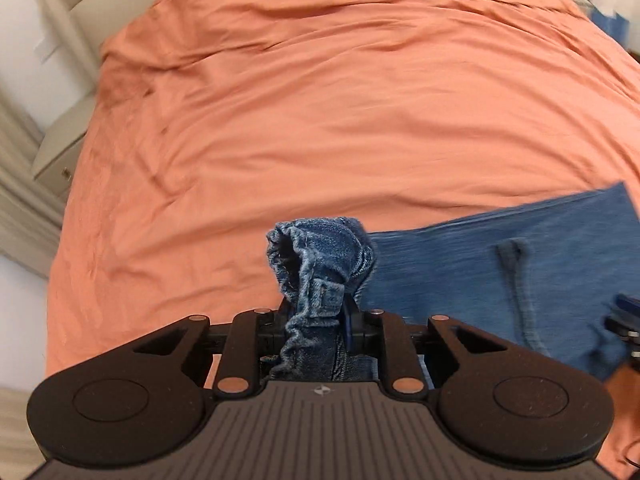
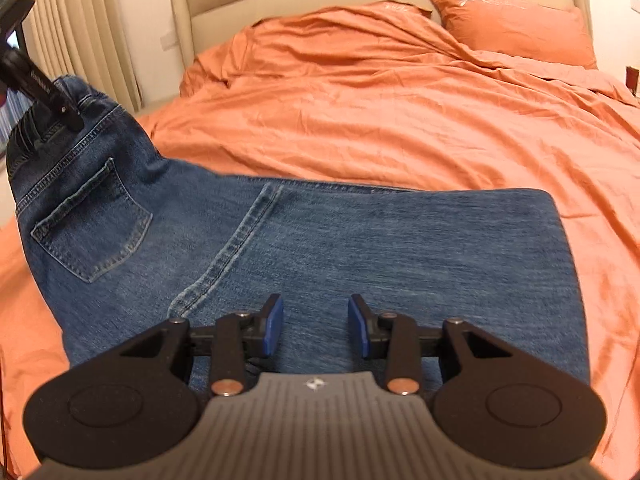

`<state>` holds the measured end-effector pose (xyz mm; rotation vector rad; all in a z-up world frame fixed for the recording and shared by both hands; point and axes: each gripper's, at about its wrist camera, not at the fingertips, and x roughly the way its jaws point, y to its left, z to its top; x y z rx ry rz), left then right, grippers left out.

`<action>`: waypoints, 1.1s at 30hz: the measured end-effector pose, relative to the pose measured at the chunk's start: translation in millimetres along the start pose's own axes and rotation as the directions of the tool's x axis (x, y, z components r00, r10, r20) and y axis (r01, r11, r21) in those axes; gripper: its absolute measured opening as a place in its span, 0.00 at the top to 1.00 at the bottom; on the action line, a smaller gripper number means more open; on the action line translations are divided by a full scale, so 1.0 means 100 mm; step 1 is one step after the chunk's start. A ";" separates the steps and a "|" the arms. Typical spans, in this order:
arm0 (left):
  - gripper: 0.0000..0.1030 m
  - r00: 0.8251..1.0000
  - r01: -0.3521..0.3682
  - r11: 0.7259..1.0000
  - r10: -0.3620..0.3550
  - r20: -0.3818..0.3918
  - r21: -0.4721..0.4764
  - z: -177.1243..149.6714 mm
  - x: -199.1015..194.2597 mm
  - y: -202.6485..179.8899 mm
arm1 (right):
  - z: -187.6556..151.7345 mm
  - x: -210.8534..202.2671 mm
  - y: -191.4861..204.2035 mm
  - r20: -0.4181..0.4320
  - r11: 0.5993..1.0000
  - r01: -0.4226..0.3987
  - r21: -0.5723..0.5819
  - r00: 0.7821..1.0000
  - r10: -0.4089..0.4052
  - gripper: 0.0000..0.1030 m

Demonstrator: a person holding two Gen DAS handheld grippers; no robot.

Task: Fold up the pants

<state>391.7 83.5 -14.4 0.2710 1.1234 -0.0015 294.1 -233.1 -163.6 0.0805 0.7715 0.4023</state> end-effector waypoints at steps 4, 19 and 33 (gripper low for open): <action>0.77 0.998 0.025 0.998 -0.022 -0.052 0.062 0.31 -0.10 -0.74 | -0.02 -0.14 -0.15 0.041 1.000 -0.027 0.013 0.999 0.026 0.68; 0.69 0.913 0.283 0.954 -0.237 -0.331 0.099 0.57 0.83 -2.68 | -0.11 -0.22 -0.61 -0.028 0.993 0.009 0.121 1.000 -0.006 0.68; 0.62 0.981 0.181 0.980 -0.174 -0.082 0.081 0.06 0.32 -1.61 | 0.06 -0.49 -0.74 0.127 0.888 -0.265 0.375 0.964 0.234 0.68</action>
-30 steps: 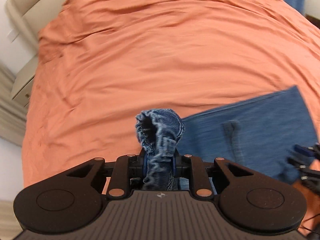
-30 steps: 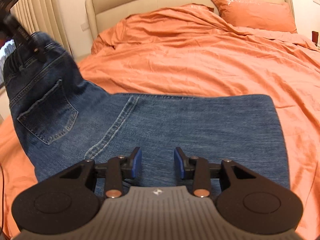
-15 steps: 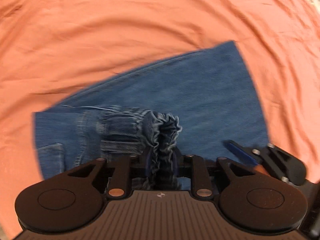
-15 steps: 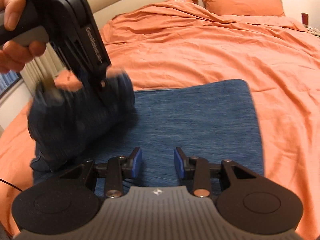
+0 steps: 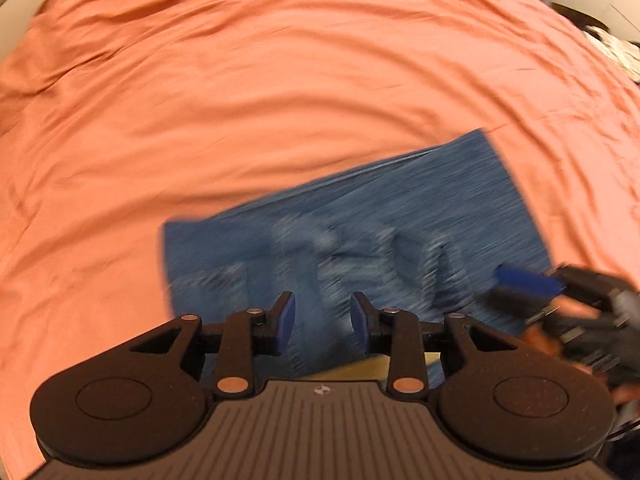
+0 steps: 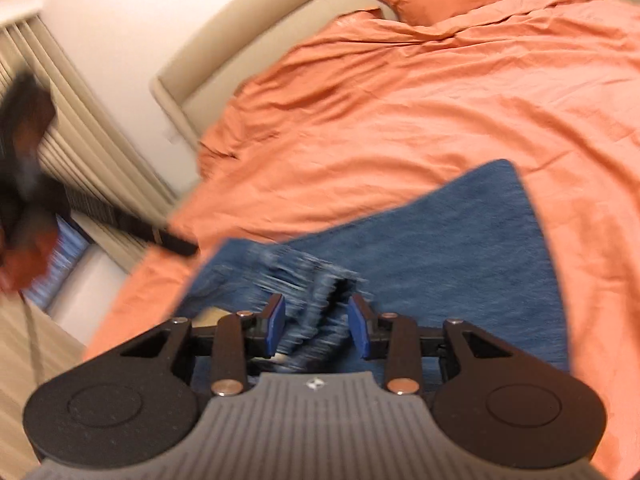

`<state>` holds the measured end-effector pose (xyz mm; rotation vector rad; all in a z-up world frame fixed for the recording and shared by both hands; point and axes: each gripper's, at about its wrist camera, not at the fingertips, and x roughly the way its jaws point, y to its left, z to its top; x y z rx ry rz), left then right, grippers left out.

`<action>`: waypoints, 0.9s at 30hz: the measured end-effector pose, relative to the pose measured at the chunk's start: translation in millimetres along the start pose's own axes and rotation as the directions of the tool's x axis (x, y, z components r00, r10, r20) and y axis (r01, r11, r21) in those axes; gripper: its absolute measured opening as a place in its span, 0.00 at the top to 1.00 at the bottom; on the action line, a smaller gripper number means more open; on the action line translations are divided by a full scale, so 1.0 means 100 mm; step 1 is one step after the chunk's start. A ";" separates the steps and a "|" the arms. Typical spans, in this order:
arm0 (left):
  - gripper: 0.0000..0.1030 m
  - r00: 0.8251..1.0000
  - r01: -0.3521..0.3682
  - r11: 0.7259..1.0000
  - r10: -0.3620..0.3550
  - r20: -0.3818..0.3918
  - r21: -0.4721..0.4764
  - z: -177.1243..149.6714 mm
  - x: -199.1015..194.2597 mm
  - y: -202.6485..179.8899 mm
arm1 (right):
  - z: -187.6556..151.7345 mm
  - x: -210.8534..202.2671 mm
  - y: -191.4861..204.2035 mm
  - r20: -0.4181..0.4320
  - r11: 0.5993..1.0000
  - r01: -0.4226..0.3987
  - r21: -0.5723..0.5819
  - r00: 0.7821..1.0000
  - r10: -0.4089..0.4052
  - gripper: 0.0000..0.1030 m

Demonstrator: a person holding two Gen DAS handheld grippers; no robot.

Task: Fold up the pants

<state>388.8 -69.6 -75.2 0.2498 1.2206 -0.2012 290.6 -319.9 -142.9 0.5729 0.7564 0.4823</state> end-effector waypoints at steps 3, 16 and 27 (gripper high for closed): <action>0.62 1.000 -0.010 0.997 0.008 -0.028 -0.071 -0.19 0.04 0.26 | 0.06 0.17 -0.04 -0.029 0.976 -0.142 0.166 0.988 0.149 0.66; 0.61 0.999 0.005 0.986 -0.012 -0.041 -0.168 -0.53 0.17 0.64 | -0.06 0.54 0.00 -0.106 0.905 -0.247 0.345 0.948 0.299 1.00; 0.63 0.996 0.079 0.994 -0.082 -0.038 -0.081 -0.43 0.48 0.40 | -0.21 0.24 0.02 -0.211 0.980 -0.069 0.188 0.971 0.109 1.00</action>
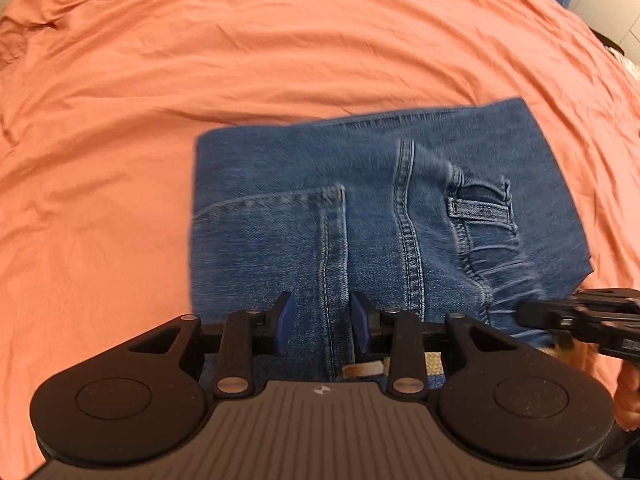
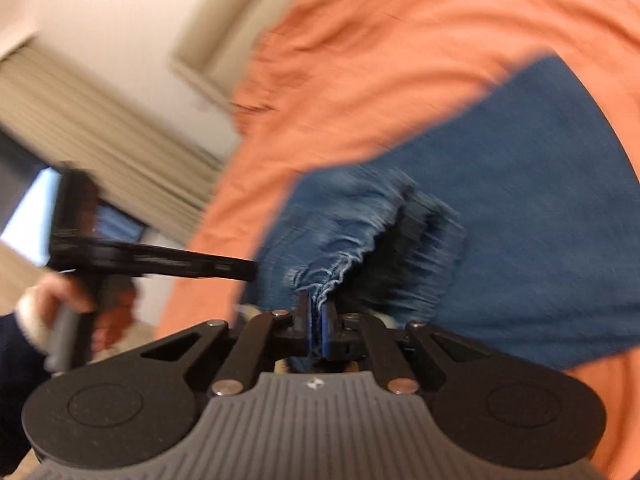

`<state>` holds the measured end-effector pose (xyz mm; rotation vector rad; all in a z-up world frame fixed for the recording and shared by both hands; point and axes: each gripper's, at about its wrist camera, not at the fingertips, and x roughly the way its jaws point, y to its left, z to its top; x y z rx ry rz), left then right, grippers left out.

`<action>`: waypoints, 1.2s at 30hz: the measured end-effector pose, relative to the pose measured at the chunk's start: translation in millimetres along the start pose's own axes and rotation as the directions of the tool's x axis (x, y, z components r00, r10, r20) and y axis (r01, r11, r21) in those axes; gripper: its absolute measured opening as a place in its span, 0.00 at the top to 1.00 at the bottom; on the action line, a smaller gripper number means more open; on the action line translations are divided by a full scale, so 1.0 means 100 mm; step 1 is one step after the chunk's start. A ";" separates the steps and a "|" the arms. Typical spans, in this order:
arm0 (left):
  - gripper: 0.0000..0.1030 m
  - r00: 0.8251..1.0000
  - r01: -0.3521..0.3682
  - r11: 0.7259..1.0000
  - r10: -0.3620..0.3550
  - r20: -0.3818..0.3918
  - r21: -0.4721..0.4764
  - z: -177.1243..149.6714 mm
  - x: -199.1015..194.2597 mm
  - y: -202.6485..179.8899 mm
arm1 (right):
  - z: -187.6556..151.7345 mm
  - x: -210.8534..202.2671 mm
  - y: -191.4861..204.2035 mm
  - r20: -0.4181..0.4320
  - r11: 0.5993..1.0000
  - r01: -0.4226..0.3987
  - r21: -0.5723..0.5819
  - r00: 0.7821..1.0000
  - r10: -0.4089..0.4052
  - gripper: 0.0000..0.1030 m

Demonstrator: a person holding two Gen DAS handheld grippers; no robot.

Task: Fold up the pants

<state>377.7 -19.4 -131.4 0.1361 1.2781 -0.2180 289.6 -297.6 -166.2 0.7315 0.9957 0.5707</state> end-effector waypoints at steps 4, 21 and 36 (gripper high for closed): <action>0.65 1.000 0.009 1.000 -0.009 -0.012 -0.019 -0.05 0.16 0.00 | 0.01 0.10 -0.14 -0.064 0.999 0.015 0.036 0.998 -0.012 0.94; 0.65 0.994 0.011 0.998 -0.005 0.111 -0.056 -0.06 -0.24 0.34 | 0.38 0.32 -0.62 0.112 0.961 -0.103 0.255 0.991 0.077 0.81; 0.65 0.962 0.080 0.981 -0.030 0.271 -0.175 -0.23 -0.57 0.74 | 1.06 -0.33 0.75 0.174 0.986 -0.002 -0.164 0.984 0.031 0.90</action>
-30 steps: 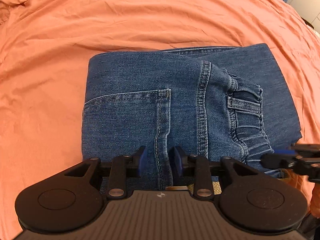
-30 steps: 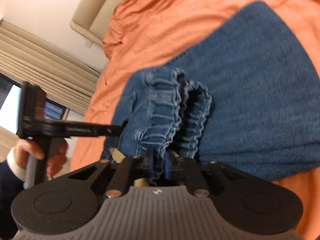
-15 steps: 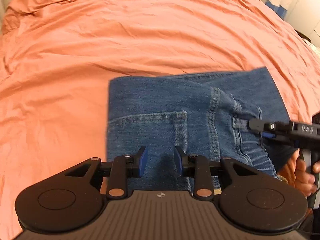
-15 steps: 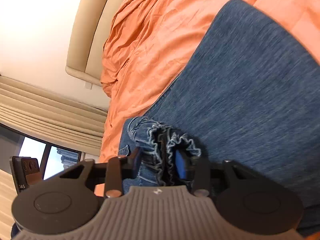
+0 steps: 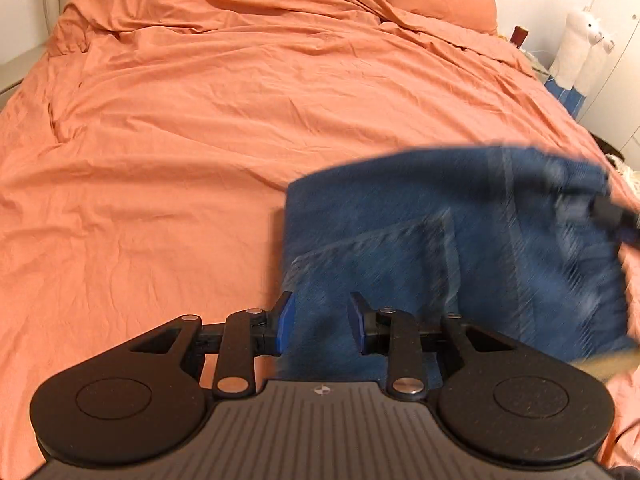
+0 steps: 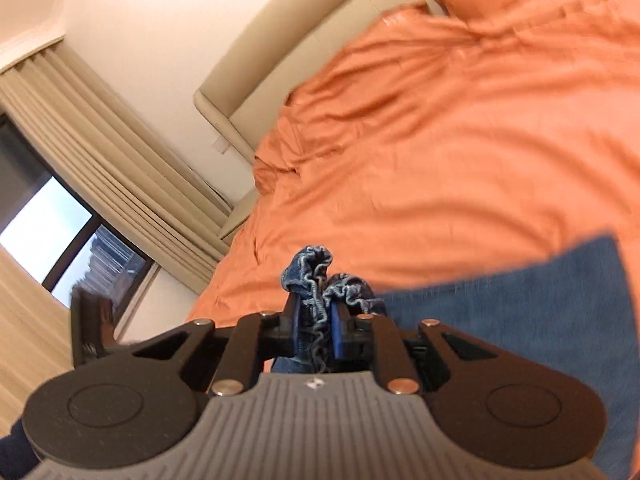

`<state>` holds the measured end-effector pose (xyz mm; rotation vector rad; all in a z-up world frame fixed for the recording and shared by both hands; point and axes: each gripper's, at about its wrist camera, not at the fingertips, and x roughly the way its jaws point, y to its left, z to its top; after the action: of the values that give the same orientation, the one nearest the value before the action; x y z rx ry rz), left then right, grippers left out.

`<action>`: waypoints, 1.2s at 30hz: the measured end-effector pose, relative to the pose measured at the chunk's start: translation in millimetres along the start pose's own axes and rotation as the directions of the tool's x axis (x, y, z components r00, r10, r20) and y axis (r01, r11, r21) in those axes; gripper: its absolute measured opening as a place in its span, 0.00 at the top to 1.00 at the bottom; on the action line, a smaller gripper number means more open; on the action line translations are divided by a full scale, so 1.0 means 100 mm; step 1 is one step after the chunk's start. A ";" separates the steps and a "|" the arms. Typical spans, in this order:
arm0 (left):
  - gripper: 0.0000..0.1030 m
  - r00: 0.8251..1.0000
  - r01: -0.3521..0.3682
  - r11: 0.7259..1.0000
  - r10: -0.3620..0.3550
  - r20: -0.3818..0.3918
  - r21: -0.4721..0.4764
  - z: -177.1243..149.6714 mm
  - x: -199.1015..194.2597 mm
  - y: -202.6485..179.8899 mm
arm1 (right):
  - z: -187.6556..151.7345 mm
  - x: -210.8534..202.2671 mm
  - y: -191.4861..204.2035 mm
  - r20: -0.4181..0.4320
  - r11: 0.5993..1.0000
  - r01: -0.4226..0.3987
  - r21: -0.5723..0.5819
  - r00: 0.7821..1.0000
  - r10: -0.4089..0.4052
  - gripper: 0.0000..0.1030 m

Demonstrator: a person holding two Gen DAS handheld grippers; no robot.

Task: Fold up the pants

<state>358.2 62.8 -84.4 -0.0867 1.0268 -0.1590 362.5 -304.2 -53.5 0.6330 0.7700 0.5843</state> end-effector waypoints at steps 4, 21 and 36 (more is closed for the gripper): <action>0.65 0.999 0.043 0.999 -0.043 -0.006 0.008 -0.08 0.08 0.00 | 0.26 -0.28 -0.08 0.029 0.994 0.111 -0.020 0.994 -0.110 0.90; 0.65 0.998 0.049 0.997 -0.047 -0.034 0.057 -0.35 0.22 -0.22 | -0.09 -0.21 -1.35 -0.060 0.858 0.501 0.115 0.865 -0.498 0.69; 0.50 0.995 0.020 0.889 0.027 -0.096 0.457 -1.26 -0.26 -0.73 | -1.23 -0.64 -0.44 0.254 0.866 0.472 -0.162 0.868 -0.426 0.71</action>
<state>230.4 -4.3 -117.0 0.3580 1.0649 -0.4027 241.1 -340.4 -124.7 0.2838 0.6136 0.1589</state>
